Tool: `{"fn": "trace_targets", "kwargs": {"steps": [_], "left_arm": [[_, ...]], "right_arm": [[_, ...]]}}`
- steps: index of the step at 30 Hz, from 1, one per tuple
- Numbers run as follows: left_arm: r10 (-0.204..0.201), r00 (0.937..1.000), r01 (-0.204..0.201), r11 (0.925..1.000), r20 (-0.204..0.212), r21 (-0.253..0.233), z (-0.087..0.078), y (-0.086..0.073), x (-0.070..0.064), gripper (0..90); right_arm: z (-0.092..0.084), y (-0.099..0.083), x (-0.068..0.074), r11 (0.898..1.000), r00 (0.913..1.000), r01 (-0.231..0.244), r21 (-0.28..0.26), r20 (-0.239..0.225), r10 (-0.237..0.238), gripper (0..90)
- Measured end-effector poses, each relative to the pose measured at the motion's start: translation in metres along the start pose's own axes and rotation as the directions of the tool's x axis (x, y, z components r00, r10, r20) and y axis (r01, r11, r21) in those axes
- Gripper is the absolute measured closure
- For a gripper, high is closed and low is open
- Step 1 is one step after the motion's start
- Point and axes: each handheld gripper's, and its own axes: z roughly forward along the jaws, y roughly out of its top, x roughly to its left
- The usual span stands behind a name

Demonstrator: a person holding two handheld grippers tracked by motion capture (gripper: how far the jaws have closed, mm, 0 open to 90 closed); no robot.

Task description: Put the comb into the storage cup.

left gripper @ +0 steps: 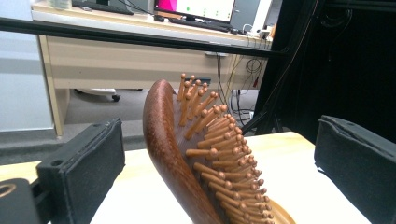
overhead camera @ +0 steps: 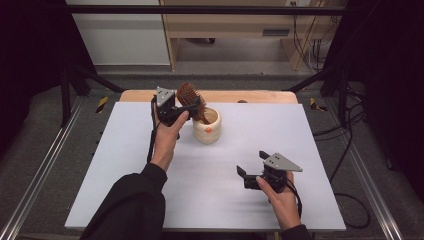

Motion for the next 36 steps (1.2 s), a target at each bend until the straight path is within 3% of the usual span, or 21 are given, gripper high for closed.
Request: {"fn": "trace_targets", "kwargs": {"steps": [11, 25, 36], "left_arm": [[0.015, 0.9999, -0.015, 0.9998, -0.006, -0.012, -0.012, 0.001, 0.001, 2.0], [0.025, 0.9995, -0.024, 0.9991, 0.019, -0.036, -0.023, 0.008, -0.001, 1.9], [0.050, 0.9983, -0.049, 0.9986, 0.029, -0.021, -0.037, 0.014, -0.003, 1.9]], "right_arm": [[0.000, 0.000, 0.000, 1.000, 1.0000, 0.000, -0.002, -0.002, 0.000, 3.5], [0.000, 0.000, 0.001, 1.000, 1.0000, 0.005, -0.002, -0.003, -0.005, 3.5], [0.000, 0.000, 0.001, 1.000, 1.0000, 0.005, -0.003, -0.002, -0.005, 3.5]]}}
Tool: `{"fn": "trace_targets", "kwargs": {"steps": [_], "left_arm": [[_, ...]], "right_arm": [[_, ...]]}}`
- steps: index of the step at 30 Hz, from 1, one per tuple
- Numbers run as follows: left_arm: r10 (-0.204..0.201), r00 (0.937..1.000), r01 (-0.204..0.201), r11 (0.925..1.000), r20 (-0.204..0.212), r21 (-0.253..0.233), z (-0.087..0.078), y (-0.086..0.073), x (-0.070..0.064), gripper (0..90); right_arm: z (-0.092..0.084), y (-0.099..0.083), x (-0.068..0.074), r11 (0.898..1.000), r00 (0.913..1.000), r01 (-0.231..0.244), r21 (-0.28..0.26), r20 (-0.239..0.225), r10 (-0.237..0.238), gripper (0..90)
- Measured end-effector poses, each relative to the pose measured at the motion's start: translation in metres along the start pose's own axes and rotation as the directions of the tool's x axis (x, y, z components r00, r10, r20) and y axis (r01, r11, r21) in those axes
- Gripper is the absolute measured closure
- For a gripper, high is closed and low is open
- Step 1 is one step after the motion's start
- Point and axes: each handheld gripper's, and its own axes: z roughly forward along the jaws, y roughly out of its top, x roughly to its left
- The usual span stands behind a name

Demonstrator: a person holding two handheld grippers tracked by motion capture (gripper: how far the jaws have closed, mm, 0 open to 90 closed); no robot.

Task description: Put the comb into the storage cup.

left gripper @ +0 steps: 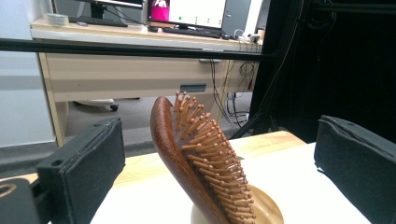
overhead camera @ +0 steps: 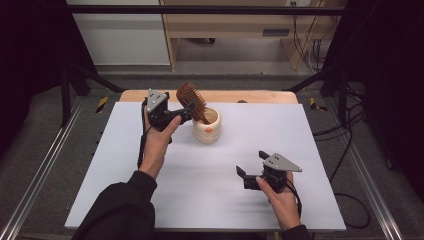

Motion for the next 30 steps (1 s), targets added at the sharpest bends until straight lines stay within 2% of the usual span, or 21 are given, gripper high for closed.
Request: {"fn": "trace_targets", "kwargs": {"steps": [6, 9, 10, 11, 12, 13, 15, 20, 24, 30], "left_arm": [[0.033, 0.9995, -0.033, 0.9988, 0.000, 0.037, -0.011, -0.001, -0.004, 1.9], [0.043, 0.9991, -0.043, 0.9984, 0.003, 0.036, -0.019, 0.001, -0.006, 1.9], [0.040, 0.9992, -0.041, 0.9987, 0.007, 0.032, -0.022, 0.002, -0.006, 1.9], [0.014, 0.9997, -0.014, 0.9994, 0.019, 0.032, -0.024, 0.002, -0.005, 1.9], [-0.031, 0.9992, 0.030, 0.9991, 0.024, 0.031, -0.027, 0.002, -0.002, 1.9], [-0.041, 0.9990, 0.040, 0.9987, 0.020, 0.031, -0.029, 0.002, -0.001, 2.0], [-0.031, 0.9995, 0.031, 0.9993, 0.008, 0.024, -0.034, 0.003, 0.002, 2.1], [-0.022, 0.9997, 0.021, 0.9996, 0.014, 0.020, -0.044, 0.005, 0.007, 2.0], [-0.010, 0.9996, 0.010, 0.9999, 0.025, 0.013, -0.055, 0.007, 0.011, 2.0], [-0.042, 0.9980, 0.042, 0.9990, 0.046, 0.014, -0.067, 0.003, 0.016, 2.0]], "right_arm": [[-0.001, 0.000, 0.000, 1.000, 1.0000, -0.001, -0.004, 0.001, 0.001, 3.4], [-0.001, 0.001, 0.000, 1.000, 0.9999, 0.009, -0.003, -0.004, -0.009, 3.3], [-0.001, 0.001, 0.001, 1.000, 0.9999, 0.014, -0.001, -0.003, -0.014, 3.4], [0.000, 0.000, 0.001, 1.000, 0.9998, 0.017, 0.001, -0.004, -0.017, 3.4], [0.000, 0.000, 0.002, 1.000, 0.9998, 0.021, 0.004, -0.006, -0.021, 3.4], [0.000, 0.000, 0.002, 1.000, 0.9997, 0.025, 0.004, -0.005, -0.025, 3.4], [0.001, 0.001, 0.003, 1.000, 0.9996, 0.029, 0.005, -0.006, -0.029, 3.4], [0.001, 0.001, 0.004, 0.999, 0.9989, 0.046, 0.009, -0.006, -0.046, 3.4], [-0.003, 0.005, 0.003, 0.999, 0.9992, 0.032, 0.000, -0.023, -0.032, 3.6], [-0.011, 0.017, -0.008, 1.000, 0.9999, 0.004, -0.024, -0.010, -0.004, 3.9]]}}
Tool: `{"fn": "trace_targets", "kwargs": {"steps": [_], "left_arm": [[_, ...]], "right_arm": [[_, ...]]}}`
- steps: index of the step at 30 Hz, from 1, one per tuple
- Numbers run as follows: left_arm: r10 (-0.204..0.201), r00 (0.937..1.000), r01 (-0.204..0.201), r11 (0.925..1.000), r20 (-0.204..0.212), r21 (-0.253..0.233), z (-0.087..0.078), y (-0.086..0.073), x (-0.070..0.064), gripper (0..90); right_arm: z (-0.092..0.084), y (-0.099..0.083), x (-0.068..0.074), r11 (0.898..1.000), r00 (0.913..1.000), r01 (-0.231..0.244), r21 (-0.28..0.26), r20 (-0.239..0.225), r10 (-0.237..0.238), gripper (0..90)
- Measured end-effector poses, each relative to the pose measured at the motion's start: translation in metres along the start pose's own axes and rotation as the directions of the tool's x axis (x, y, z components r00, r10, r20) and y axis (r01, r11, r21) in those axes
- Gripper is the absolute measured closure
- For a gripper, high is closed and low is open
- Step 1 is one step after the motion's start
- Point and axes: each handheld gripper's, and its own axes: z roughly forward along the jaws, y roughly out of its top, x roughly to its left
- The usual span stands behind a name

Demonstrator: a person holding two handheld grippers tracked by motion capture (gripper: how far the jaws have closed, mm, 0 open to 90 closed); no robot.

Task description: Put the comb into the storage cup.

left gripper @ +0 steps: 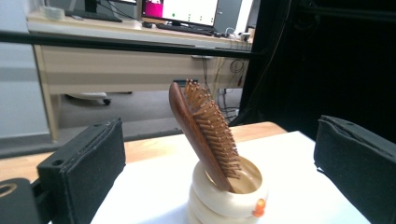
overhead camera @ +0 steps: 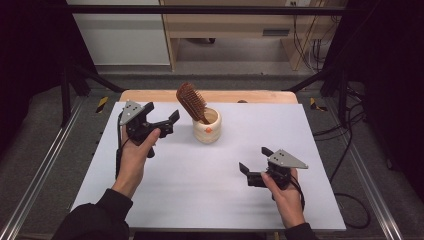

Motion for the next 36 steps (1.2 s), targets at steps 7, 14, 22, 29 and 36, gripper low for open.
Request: {"fn": "trace_targets", "kwargs": {"steps": [7, 14, 22, 29, 36], "left_arm": [[0.003, 1.0000, -0.003, 1.0000, -0.003, -0.009, -0.013, 0.001, 0.005, 2.0], [0.050, 0.9987, -0.050, 0.9987, -0.009, -0.008, -0.026, 0.004, 0.007, 1.9], [0.063, 0.9979, -0.063, 0.9980, -0.014, -0.001, -0.037, 0.007, 0.013, 1.8], [0.084, 0.9961, -0.084, 0.9964, -0.025, -0.001, -0.048, 0.010, 0.018, 1.8], [0.103, 0.9940, -0.103, 0.9947, -0.037, 0.000, -0.061, 0.011, 0.025, 1.8]], "right_arm": [[-0.012, 0.011, -0.010, 0.999, 0.9996, 0.001, -0.043, 0.028, 0.000, 4.3], [-0.021, 0.010, -0.024, 0.994, 0.9972, -0.021, -0.111, 0.069, 0.029, 4.0], [-0.033, 0.004, -0.037, 0.994, 0.9948, -0.025, -0.110, 0.096, 0.036, 3.7], [-0.045, -0.005, -0.045, 0.995, 0.9932, -0.020, -0.093, 0.112, 0.031, 3.9], [-0.054, -0.016, -0.048, 0.997, 0.9919, 0.004, -0.081, 0.127, 0.007, 3.7]]}}
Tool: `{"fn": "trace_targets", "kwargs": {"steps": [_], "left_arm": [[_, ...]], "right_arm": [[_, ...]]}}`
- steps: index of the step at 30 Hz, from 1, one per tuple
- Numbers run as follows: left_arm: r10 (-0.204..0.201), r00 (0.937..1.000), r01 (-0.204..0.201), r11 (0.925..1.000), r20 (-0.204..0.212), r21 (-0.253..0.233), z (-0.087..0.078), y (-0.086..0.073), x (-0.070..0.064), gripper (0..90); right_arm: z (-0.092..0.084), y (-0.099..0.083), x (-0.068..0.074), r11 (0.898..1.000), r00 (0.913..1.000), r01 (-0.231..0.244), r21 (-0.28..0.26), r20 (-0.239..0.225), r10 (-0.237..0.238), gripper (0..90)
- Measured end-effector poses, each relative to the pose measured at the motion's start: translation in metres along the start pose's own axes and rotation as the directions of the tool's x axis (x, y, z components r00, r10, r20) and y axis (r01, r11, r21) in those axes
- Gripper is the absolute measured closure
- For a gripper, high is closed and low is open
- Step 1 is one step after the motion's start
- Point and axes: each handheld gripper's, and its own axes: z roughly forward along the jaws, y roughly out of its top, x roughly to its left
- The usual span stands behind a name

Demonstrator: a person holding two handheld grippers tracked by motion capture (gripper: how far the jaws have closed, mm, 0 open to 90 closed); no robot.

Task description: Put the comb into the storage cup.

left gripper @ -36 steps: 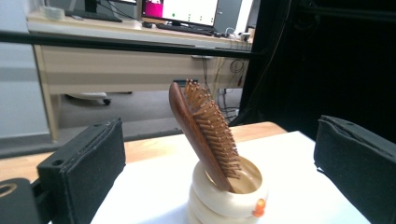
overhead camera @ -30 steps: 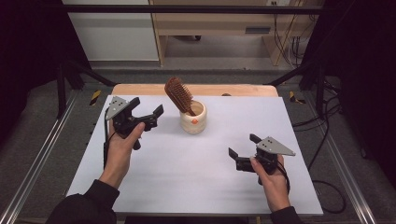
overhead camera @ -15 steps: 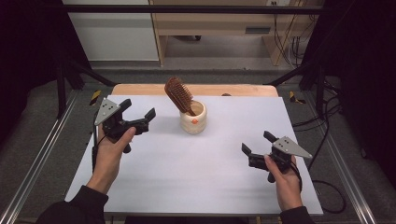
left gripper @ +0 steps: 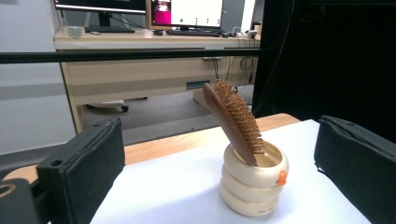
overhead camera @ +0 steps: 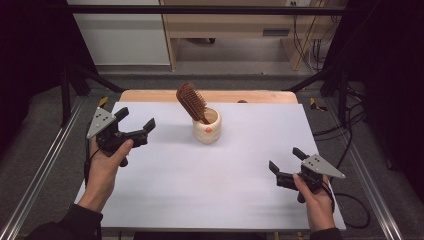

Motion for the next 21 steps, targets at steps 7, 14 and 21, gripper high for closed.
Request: {"fn": "trace_targets", "kwargs": {"steps": [7, 14, 21], "left_arm": [[0.018, 0.9998, -0.018, 0.9998, 0.000, 0.001, -0.014, -0.001, 0.007, 1.3], [0.025, 0.9997, -0.025, 0.9997, -0.005, -0.001, -0.026, -0.006, 0.015, 1.3], [0.041, 0.9990, -0.042, 0.9991, -0.014, -0.002, -0.037, -0.014, 0.021, 1.2]], "right_arm": [[-0.004, -0.010, -0.002, 1.000, 0.9999, 0.016, -0.011, -0.006, -0.016, 3.7], [-0.003, -0.020, -0.001, 0.999, 0.9986, 0.045, -0.007, -0.026, -0.045, 3.5], [-0.002, -0.022, 0.001, 0.999, 0.9976, 0.046, -0.014, -0.050, -0.047, 3.6]]}}
